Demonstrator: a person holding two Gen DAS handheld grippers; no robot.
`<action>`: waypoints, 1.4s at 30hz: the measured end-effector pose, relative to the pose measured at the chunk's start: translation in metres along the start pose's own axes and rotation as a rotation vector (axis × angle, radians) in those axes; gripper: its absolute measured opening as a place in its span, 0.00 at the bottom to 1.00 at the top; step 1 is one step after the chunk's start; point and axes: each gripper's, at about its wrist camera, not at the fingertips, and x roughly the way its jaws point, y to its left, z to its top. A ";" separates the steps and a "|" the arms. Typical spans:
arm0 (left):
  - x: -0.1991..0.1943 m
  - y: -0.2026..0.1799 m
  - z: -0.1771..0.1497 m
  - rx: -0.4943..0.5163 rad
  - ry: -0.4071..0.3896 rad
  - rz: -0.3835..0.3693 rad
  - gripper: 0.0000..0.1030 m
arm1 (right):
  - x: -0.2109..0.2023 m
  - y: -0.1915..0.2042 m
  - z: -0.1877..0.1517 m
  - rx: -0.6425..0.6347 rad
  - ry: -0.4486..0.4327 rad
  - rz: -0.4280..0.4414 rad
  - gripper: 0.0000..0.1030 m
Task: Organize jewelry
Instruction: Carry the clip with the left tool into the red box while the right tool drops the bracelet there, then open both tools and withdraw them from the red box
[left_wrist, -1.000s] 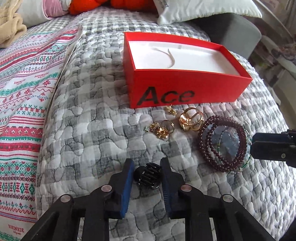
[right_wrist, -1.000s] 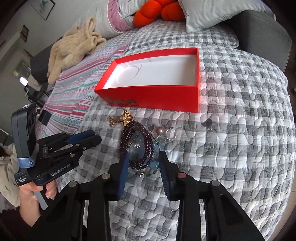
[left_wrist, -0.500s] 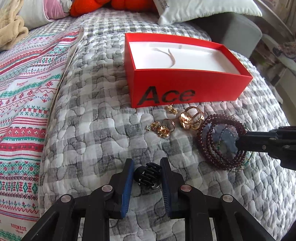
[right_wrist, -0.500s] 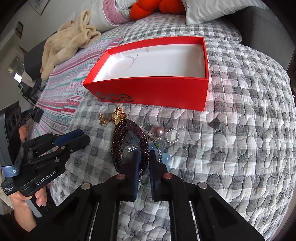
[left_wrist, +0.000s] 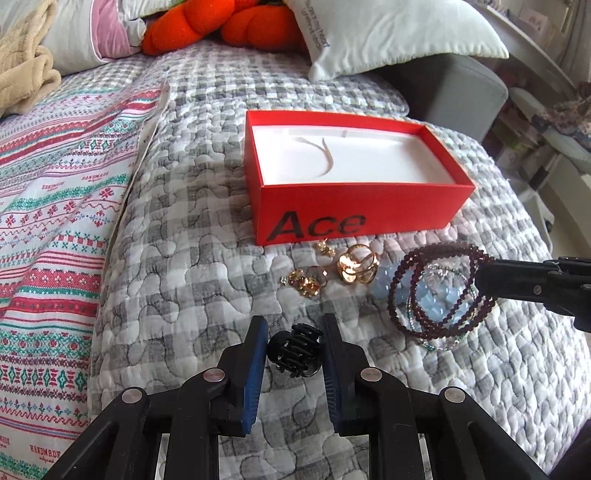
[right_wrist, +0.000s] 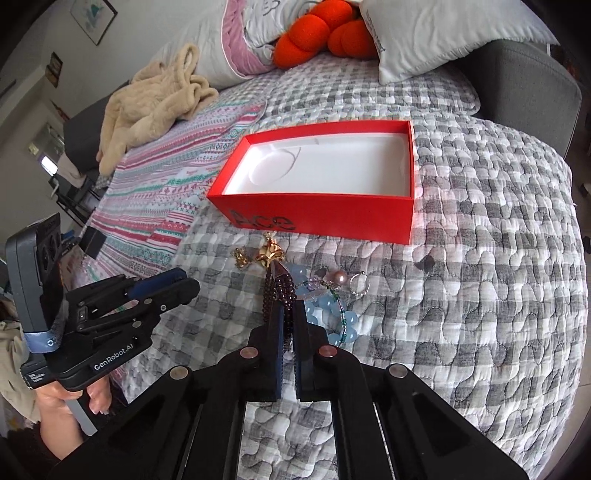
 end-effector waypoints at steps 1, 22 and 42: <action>-0.002 -0.001 0.002 -0.001 -0.007 -0.004 0.22 | -0.003 0.001 0.002 0.002 -0.008 0.005 0.04; 0.034 -0.010 0.078 -0.050 -0.195 -0.037 0.22 | -0.018 -0.016 0.077 0.125 -0.245 0.038 0.04; 0.048 -0.019 0.074 0.029 -0.164 0.073 0.44 | 0.007 -0.065 0.072 0.186 -0.137 -0.125 0.11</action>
